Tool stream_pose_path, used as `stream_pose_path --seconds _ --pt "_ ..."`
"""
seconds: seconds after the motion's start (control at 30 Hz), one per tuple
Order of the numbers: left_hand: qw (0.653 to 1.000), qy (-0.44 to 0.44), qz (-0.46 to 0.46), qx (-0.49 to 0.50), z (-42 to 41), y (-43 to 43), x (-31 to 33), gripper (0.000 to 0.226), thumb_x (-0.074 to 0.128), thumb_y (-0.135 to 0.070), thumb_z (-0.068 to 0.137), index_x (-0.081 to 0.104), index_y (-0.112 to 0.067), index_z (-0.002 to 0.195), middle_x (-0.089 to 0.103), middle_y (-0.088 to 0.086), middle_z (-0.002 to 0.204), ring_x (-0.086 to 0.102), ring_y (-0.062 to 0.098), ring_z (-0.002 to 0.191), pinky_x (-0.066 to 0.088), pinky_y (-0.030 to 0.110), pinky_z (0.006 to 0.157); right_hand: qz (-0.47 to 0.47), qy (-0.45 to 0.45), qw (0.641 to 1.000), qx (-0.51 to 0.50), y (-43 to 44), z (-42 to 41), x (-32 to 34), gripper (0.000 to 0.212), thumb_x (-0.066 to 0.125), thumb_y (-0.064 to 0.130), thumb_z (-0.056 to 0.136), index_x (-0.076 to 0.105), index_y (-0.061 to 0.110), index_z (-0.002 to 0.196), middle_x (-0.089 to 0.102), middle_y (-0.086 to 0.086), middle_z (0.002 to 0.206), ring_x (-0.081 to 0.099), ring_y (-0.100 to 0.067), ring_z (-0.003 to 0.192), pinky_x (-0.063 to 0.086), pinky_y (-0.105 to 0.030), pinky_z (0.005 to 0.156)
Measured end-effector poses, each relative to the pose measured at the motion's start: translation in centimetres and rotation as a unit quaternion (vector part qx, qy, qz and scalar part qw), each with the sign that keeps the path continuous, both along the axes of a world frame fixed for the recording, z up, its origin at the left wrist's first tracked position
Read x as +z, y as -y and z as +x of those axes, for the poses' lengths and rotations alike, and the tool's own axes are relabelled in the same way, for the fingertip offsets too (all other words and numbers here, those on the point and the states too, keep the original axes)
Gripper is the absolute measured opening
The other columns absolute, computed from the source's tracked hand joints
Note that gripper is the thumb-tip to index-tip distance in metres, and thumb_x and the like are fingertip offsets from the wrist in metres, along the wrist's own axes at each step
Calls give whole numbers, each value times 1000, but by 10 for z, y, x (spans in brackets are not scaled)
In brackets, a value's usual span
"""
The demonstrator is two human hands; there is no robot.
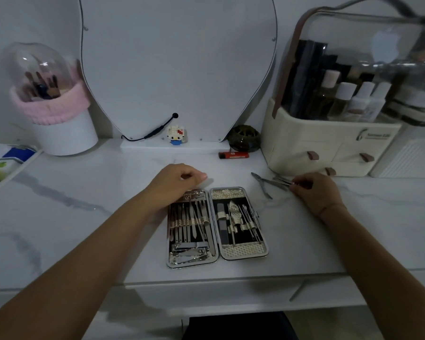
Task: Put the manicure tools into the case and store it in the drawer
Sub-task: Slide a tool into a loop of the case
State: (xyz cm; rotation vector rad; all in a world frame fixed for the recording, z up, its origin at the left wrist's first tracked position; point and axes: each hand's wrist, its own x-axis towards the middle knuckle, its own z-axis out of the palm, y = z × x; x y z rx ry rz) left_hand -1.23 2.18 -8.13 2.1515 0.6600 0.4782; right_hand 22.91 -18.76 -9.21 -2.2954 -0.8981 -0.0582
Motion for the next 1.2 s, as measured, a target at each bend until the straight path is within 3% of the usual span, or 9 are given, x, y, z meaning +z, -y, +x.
stream_pose_path --seconds 0.13,0.2,0.33,0.43,0.63,0.87,1.0,1.07,1.2 --pt "1000 7 -30 4 14 -6 6 28 59 -42 88 71 -24 106 68 -10 108 60 5 101 43 21 85 33 1 999 -25 5 -6 7 21 65 16 81 69 6 99 66 -11 98 58 -22 88 37 -23 80" --pt "999 21 -45 2 17 -5 9 28 58 -42 88 71 -24 106 68 -11 108 58 3 99 41 20 81 73 9 997 -24 6 -14 14 20 65 17 82 68 7 99 62 -4 87 55 -15 82 38 -21 77" --pt "999 30 -42 3 16 1 9 27 54 -40 91 72 -24 103 65 -18 97 52 -7 88 36 16 71 139 -38 984 106 -15 -46 36 12 69 16 78 69 15 90 64 11 73 60 1 67 44 -4 63" --pt "992 72 -104 -7 16 9 10 26 56 -38 89 74 -23 99 71 -15 100 56 -10 91 38 16 77 117 -67 970 202 -45 -71 42 13 69 19 78 67 23 90 64 13 76 59 5 69 45 -2 65" --pt "963 161 -215 33 11 5 12 10 67 -17 84 74 -18 91 76 -3 73 65 -2 70 43 23 75 125 -118 956 238 -78 -84 34 13 70 18 77 64 29 79 58 9 66 51 4 58 46 -8 59" --pt "964 152 -216 9 15 9 14 11 72 -15 80 76 -13 90 76 2 74 68 6 71 51 12 71 102 -98 948 284 -92 -84 37 4 69 24 78 70 21 77 60 10 64 49 4 54 40 -7 54" --pt "964 145 -222 7 12 10 14 11 72 -12 78 75 -8 88 76 3 73 69 8 70 52 13 71 158 -225 911 307 -92 -84 35 8 64 13 82 69 12 76 65 5 69 57 -5 67 50 -16 68" --pt "961 139 -240 10 12 9 14 11 72 -14 79 75 -10 88 75 2 72 68 7 70 52 14 73 205 -300 875 320 -89 -82 35 14 58 9 85 63 8 72 58 7 63 53 -5 63 47 -15 66" --pt "948 144 -281 29 13 8 16 7 70 -14 81 75 -17 78 74 1 70 65 9 69 51 15 68 226 -323 858 331 -84 -75 35 17 57 15 86 61 7 72 54 8 60 39 -4 54 35 -13 56"
